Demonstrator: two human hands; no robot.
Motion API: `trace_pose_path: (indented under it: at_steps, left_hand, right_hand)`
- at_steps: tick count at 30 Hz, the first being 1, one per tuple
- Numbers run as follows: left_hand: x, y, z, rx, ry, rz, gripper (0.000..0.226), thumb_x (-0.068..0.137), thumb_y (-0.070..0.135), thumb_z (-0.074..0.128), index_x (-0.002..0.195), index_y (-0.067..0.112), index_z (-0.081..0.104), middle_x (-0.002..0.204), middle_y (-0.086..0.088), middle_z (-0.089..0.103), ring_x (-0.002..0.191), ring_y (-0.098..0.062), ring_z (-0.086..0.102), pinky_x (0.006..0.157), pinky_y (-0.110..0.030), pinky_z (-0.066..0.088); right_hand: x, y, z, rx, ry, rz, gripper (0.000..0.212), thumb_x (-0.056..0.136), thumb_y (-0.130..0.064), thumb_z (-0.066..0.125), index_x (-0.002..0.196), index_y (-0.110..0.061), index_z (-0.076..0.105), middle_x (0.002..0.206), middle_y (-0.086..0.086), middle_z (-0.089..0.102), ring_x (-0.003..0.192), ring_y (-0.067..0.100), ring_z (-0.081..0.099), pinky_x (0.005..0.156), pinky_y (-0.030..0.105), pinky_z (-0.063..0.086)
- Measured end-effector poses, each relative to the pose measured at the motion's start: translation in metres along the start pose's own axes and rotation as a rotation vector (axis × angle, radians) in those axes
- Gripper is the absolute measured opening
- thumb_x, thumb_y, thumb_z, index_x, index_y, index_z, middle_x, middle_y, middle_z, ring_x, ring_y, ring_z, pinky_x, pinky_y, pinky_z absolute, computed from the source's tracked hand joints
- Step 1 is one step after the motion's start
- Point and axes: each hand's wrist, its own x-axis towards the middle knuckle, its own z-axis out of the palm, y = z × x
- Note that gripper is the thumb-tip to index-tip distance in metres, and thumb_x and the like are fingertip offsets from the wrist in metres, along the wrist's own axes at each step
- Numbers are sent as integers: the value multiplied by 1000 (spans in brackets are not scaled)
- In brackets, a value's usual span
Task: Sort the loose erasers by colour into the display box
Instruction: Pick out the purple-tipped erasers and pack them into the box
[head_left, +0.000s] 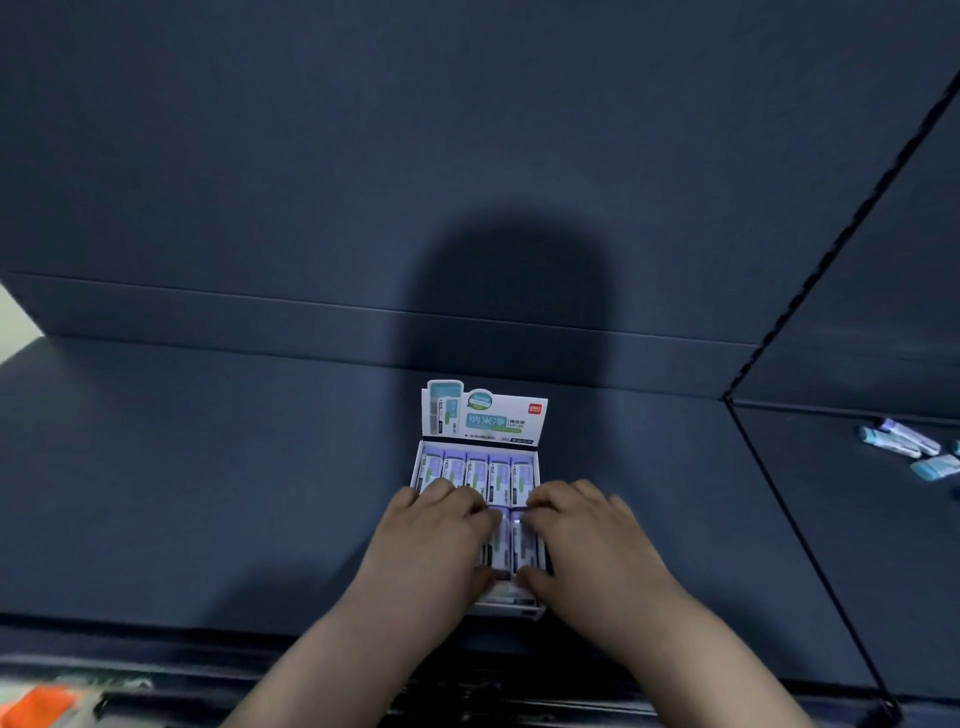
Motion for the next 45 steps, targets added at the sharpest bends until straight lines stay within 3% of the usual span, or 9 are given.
trace_pose_path:
  at_steps: [2, 6, 10, 13, 15, 21, 25, 30, 45]
  left_hand:
    - [2, 0, -2, -10, 7, -7, 51, 42, 54, 83, 87, 33, 72, 83, 15, 65, 79, -11, 62, 64, -28, 48]
    - [2, -1, 1, -15, 47, 4, 47, 87, 45, 55, 131, 28, 47, 130, 12, 48, 123, -13, 39, 97, -28, 26]
    - [4, -2, -1, -36, 15, -11, 44, 89, 42, 53, 130, 27, 47, 130, 11, 48, 122, -13, 39, 96, -27, 24]
    - [4, -3, 1, -36, 41, 7, 43, 88, 42, 53, 128, 27, 49, 129, 11, 49, 120, -13, 40, 95, -28, 23]
    - [4, -4, 2, -44, 25, -6, 45, 88, 44, 53, 129, 27, 48, 129, 11, 48, 120, -13, 39, 96, -28, 23]
    - [10, -3, -11, 7, -11, 37, 59, 89, 49, 48, 142, 30, 30, 137, 8, 42, 127, -17, 36, 100, -31, 23]
    - [20, 6, -19, 77, 11, 69, 52, 92, 42, 47, 139, 24, 36, 135, 3, 46, 126, -21, 37, 99, -35, 25]
    - [28, 42, -24, 149, 18, 83, 46, 94, 44, 43, 134, 22, 40, 129, -1, 48, 123, -24, 39, 96, -38, 27]
    - [55, 261, -2, 123, 83, 86, 48, 97, 44, 39, 139, 22, 36, 133, 1, 47, 124, -21, 38, 100, -35, 26]
  right_hand:
    - [0, -2, 1, -19, 4, 16, 41, 87, -38, 50, 125, -22, 50, 130, -9, 41, 120, 17, 33, 96, 31, 27]
    - [0, -6, 3, -29, 16, 36, 38, 89, -36, 49, 123, -21, 50, 128, -7, 42, 120, 18, 34, 96, 31, 28]
    - [-2, -7, 10, -14, 46, 69, 34, 83, -33, 57, 114, -21, 57, 120, -8, 48, 114, 19, 43, 92, 32, 33]
    - [-4, -6, 17, -15, 97, 86, 30, 52, -33, 78, 80, -26, 68, 87, -12, 62, 80, 15, 60, 65, 26, 46]
    - [-7, -6, 21, 10, 136, 105, 32, 47, -30, 81, 76, -26, 68, 83, -12, 63, 73, 14, 61, 59, 25, 47]
    - [-9, -8, 17, 196, 150, 141, 35, 66, -30, 69, 99, -19, 68, 98, -4, 65, 86, 21, 63, 74, 34, 54]
    - [-14, 4, 5, 146, 183, 195, 36, 71, -29, 72, 104, -16, 66, 103, 1, 65, 93, 26, 61, 79, 39, 53]
    - [-38, 34, -6, 31, 75, 267, 47, 87, -43, 54, 129, -21, 50, 131, -3, 49, 123, 20, 42, 101, 32, 36]
    - [-201, 202, -32, -96, 22, 335, 55, 89, -54, 45, 135, -26, 40, 135, -4, 45, 124, 18, 39, 101, 31, 35]
